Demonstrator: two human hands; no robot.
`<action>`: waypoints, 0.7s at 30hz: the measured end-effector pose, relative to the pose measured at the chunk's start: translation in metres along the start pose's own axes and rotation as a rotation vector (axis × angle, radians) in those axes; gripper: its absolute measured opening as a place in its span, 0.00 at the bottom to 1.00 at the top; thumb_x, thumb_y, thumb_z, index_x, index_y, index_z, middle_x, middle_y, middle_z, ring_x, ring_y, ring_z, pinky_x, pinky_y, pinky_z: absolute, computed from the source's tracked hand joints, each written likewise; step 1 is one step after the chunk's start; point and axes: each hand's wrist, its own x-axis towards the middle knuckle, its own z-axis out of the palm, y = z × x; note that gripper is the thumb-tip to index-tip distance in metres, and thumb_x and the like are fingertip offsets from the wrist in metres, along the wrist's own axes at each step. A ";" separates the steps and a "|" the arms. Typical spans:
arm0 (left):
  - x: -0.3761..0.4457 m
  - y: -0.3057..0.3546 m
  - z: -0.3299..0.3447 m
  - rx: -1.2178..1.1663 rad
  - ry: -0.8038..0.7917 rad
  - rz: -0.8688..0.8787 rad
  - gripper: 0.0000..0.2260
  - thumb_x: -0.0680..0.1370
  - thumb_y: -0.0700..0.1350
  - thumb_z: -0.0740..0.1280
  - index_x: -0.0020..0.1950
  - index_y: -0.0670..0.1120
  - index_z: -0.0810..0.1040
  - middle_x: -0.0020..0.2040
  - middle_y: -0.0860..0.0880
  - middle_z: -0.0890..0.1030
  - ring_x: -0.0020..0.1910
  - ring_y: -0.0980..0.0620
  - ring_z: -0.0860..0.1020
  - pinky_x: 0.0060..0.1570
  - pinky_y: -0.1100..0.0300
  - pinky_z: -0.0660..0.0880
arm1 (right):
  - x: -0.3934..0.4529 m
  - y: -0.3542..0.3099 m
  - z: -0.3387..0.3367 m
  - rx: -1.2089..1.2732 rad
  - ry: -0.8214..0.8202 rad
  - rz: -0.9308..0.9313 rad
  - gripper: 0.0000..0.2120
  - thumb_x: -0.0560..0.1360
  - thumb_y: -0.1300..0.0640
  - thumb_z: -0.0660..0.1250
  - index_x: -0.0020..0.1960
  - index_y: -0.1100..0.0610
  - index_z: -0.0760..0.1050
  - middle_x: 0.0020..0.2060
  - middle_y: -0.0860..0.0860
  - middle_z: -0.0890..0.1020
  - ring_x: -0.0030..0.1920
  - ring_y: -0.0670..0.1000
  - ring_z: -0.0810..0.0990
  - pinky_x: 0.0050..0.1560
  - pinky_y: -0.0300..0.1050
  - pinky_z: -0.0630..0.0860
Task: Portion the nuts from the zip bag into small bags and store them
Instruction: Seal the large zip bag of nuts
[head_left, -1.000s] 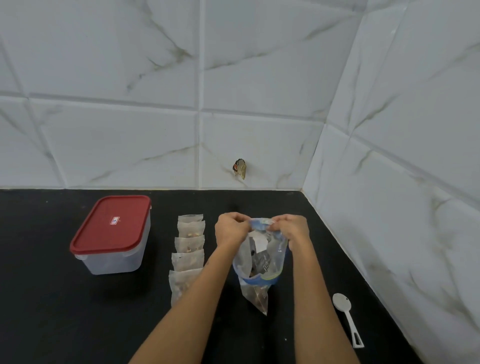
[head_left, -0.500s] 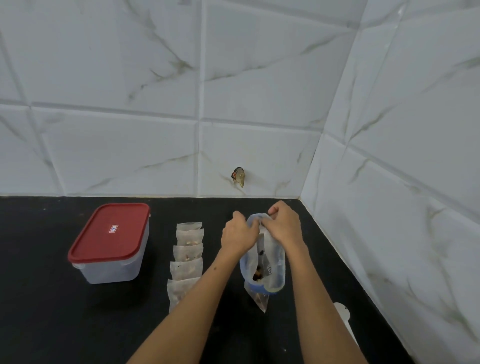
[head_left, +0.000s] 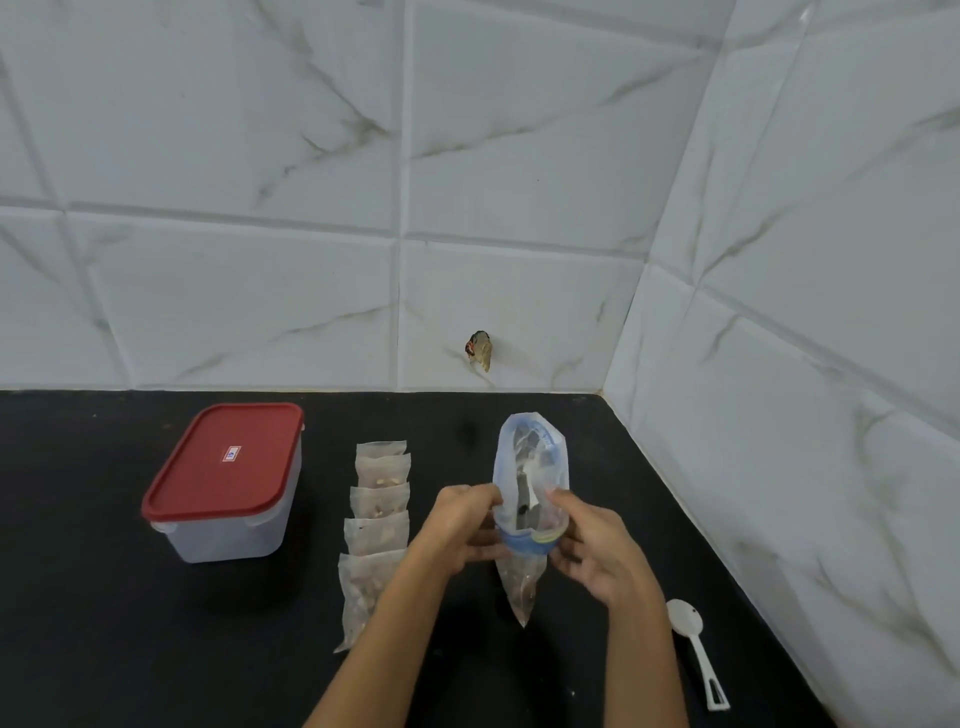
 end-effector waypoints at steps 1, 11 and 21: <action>-0.002 0.001 -0.001 -0.089 -0.051 -0.033 0.04 0.78 0.40 0.63 0.52 0.42 0.74 0.50 0.39 0.79 0.49 0.41 0.80 0.45 0.50 0.80 | -0.002 0.003 -0.004 0.099 -0.044 0.006 0.14 0.73 0.52 0.70 0.53 0.60 0.79 0.49 0.58 0.83 0.50 0.55 0.81 0.48 0.48 0.76; -0.009 -0.017 -0.015 -0.595 -0.369 -0.146 0.10 0.66 0.32 0.68 0.47 0.37 0.82 0.41 0.39 0.83 0.43 0.45 0.80 0.40 0.52 0.81 | -0.016 0.009 -0.021 0.494 -0.270 -0.044 0.15 0.68 0.64 0.68 0.54 0.59 0.78 0.46 0.56 0.84 0.50 0.52 0.79 0.48 0.44 0.77; -0.011 -0.022 0.000 -0.576 -0.308 -0.173 0.12 0.73 0.44 0.71 0.52 0.39 0.76 0.45 0.40 0.80 0.47 0.43 0.80 0.39 0.45 0.82 | -0.016 0.021 -0.019 0.568 -0.170 0.052 0.14 0.69 0.63 0.69 0.54 0.61 0.77 0.47 0.57 0.82 0.46 0.52 0.78 0.43 0.44 0.76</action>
